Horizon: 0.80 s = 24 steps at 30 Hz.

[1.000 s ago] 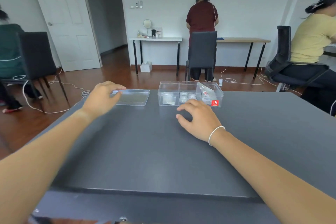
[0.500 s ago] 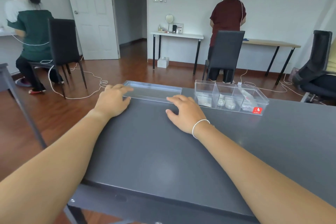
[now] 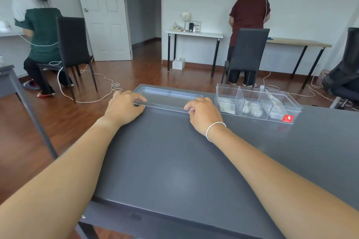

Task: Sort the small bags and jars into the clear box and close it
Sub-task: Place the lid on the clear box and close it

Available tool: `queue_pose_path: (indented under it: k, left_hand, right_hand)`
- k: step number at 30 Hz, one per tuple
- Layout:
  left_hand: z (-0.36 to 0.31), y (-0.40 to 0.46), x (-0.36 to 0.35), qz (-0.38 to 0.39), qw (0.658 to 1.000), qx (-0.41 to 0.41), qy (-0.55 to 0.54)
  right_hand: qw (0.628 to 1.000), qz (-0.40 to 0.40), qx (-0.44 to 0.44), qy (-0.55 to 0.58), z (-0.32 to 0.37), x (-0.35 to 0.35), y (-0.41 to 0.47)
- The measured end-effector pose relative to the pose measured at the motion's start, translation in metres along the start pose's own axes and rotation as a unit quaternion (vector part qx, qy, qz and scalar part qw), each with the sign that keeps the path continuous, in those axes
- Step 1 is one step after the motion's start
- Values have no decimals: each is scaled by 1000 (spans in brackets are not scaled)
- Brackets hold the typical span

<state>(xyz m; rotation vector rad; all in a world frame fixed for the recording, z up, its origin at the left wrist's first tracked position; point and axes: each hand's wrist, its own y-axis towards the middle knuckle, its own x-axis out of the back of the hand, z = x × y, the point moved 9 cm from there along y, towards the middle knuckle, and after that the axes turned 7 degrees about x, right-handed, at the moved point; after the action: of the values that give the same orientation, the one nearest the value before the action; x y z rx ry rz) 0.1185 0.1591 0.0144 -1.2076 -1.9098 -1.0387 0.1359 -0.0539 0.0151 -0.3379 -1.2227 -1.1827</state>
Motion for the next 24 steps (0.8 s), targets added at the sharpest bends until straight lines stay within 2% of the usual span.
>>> queue_pose_path:
  k: [4, 10, 16, 24]
  left_hand:
    - [-1, -4, 11, -29, 999, -2, -16]
    - [-5, -15, 43, -131, 986, -25, -99]
    - [-17, -29, 70, -207, 949, -61, -231]
    - [-21, -29, 59, -150, 939, -40, -306]
  right_hand:
    - [997, -49, 1, 55, 3, 12, -2]
    - [985, -118, -7, 127, 4, 35, -5]
    - [962, -180, -18, 206, -5, 74, -7]
    - [951, -165, -23, 259, -11, 98, -8]
